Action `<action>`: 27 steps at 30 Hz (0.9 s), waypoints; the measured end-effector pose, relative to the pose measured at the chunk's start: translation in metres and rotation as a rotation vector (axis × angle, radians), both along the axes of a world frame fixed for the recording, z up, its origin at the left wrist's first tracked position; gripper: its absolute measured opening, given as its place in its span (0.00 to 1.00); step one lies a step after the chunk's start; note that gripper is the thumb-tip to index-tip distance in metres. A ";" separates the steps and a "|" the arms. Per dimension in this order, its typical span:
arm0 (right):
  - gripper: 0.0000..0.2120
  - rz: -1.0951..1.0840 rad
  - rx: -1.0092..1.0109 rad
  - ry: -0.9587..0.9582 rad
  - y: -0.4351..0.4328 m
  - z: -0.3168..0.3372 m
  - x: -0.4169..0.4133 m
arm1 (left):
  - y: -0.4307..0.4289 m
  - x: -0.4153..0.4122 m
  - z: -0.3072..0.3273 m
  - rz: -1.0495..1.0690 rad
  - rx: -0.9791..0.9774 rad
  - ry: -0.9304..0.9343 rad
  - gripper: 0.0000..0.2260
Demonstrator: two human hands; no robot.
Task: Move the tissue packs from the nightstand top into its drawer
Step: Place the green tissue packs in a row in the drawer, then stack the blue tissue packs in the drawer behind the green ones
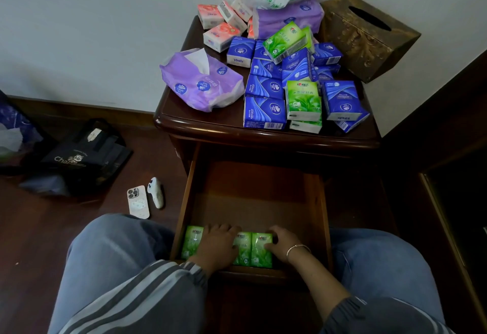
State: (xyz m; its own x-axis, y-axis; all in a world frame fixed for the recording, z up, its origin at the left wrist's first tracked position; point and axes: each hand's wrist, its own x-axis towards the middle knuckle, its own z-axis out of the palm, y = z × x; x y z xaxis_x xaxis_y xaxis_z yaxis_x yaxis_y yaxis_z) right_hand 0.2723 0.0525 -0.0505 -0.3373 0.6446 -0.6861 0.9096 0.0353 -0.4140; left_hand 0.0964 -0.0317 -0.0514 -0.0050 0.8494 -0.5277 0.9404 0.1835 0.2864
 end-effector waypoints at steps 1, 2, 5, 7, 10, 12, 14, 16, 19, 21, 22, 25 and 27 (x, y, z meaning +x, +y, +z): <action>0.30 -0.004 -0.016 0.001 0.001 0.000 0.001 | 0.000 0.000 0.000 -0.001 0.002 -0.001 0.24; 0.32 -0.015 -0.047 0.018 0.001 0.000 0.001 | 0.000 0.000 0.001 -0.001 0.003 -0.003 0.24; 0.26 -0.011 -0.121 0.059 -0.004 0.000 -0.002 | 0.000 0.001 0.002 -0.006 -0.006 -0.010 0.24; 0.23 0.033 -0.112 0.037 -0.005 0.000 -0.004 | 0.002 0.001 0.005 -0.012 -0.036 -0.013 0.24; 0.23 0.070 -0.139 0.016 -0.005 0.006 -0.005 | 0.002 0.002 0.008 -0.026 -0.082 -0.017 0.24; 0.28 0.036 -0.170 0.044 -0.009 0.012 -0.004 | 0.001 0.002 0.010 -0.017 -0.087 -0.018 0.25; 0.33 -0.033 -0.152 0.074 -0.014 0.021 -0.004 | 0.000 0.001 0.013 0.017 -0.051 -0.011 0.24; 0.33 -0.127 -0.094 0.111 -0.013 0.034 -0.002 | 0.000 0.001 0.020 0.068 0.040 0.007 0.23; 0.27 -0.134 0.056 0.180 -0.004 0.074 -0.002 | 0.008 -0.005 0.042 0.171 0.134 -0.056 0.20; 0.21 -0.132 0.152 0.321 0.002 0.109 -0.001 | 0.018 -0.014 0.070 0.186 0.153 -0.175 0.21; 0.18 -0.140 0.209 0.408 0.005 0.128 0.001 | 0.023 -0.019 0.088 0.150 0.149 -0.227 0.21; 0.11 -0.189 0.576 0.615 0.019 0.186 0.016 | 0.042 -0.031 0.151 0.012 0.165 -0.309 0.18; 0.12 -0.186 0.964 0.632 0.038 0.218 0.031 | 0.057 -0.034 0.194 0.000 0.273 -0.349 0.17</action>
State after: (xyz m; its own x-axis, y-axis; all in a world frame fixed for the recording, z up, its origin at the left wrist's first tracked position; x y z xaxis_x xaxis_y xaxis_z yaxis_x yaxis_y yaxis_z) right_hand 0.3032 0.0908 0.1677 -0.2893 0.8823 0.3713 0.5751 0.4703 -0.6694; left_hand 0.0620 0.0250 0.1427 0.1335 0.9579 -0.2542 0.7785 0.0574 0.6250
